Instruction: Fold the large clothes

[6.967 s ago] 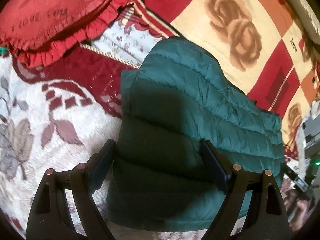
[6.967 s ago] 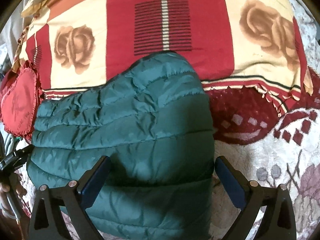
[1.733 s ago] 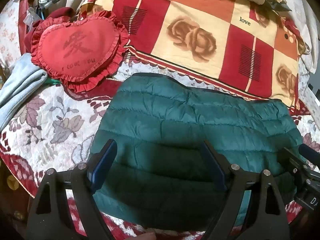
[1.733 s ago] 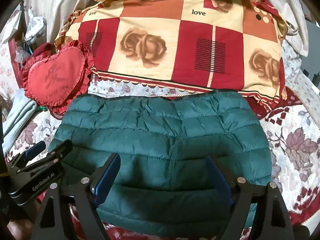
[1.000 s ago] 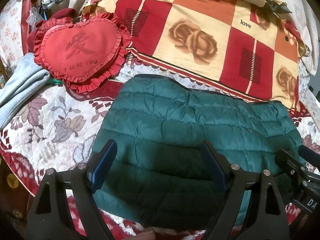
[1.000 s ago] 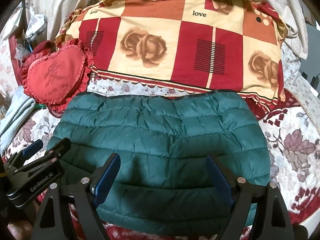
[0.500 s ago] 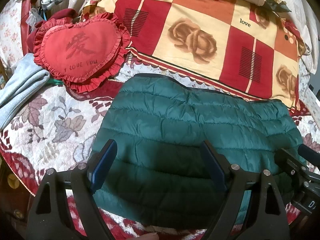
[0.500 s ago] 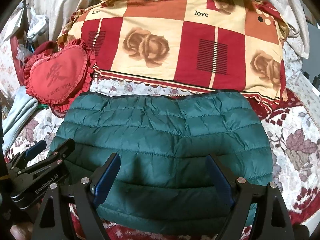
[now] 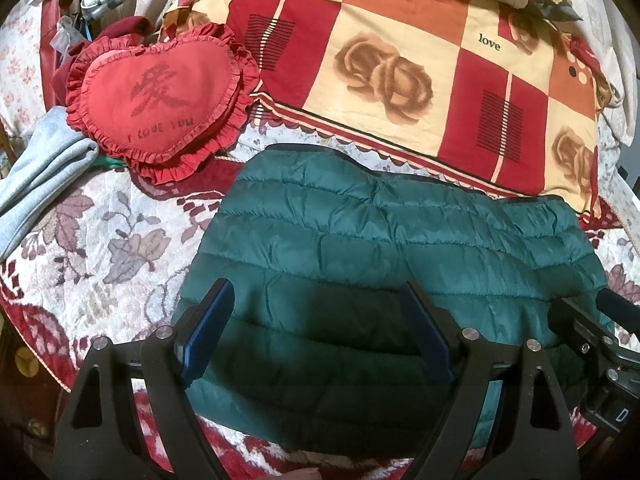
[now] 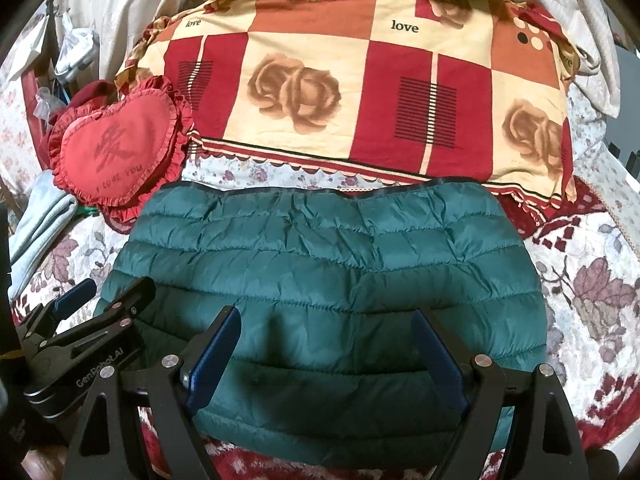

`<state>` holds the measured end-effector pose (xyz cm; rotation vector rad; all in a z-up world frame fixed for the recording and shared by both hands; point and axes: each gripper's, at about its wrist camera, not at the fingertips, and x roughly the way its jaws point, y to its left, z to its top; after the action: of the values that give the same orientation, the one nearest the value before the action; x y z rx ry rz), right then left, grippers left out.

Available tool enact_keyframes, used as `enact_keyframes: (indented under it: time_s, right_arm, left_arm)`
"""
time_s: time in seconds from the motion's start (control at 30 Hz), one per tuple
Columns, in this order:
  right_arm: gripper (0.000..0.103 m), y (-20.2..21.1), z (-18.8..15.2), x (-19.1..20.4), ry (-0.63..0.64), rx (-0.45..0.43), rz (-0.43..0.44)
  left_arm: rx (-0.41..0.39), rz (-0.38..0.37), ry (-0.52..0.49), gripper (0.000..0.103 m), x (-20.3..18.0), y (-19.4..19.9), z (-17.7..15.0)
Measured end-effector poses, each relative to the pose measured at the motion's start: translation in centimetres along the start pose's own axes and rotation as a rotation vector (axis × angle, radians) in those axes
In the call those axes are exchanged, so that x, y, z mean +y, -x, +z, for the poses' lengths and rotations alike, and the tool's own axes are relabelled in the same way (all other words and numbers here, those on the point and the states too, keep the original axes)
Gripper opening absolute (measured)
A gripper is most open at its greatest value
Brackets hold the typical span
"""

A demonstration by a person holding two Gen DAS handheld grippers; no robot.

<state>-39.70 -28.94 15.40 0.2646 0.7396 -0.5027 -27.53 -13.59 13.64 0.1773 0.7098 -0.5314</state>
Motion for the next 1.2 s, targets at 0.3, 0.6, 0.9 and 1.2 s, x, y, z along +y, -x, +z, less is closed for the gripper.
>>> enact_keyframes:
  time_s: [0.3,0.6,0.9,1.2]
  right_arm:
    - [0.085,0.1,0.0,-0.1,-0.006,-0.002,0.004]
    - [0.085,0.3,0.1,-0.3,-0.008,-0.002,0.004]
    - [0.085,0.3,0.0,-0.3,-0.011,0.002,0.003]
    - [0.085,0.3,0.1,-0.3,-0.012,0.005,0.007]
  left_arm:
    - [-0.002,-0.003,-0.009,0.085,-0.3,0.1,0.0]
    - [-0.013,-0.007,-0.009,0.085,-0.4,0.4,0.1]
    - [-0.012,-0.008,-0.014,0.085,-0.5,0.6,0.0]
    - [-0.049,-0.012,-0.057,0.085,-1.1,1.0,-0.1]
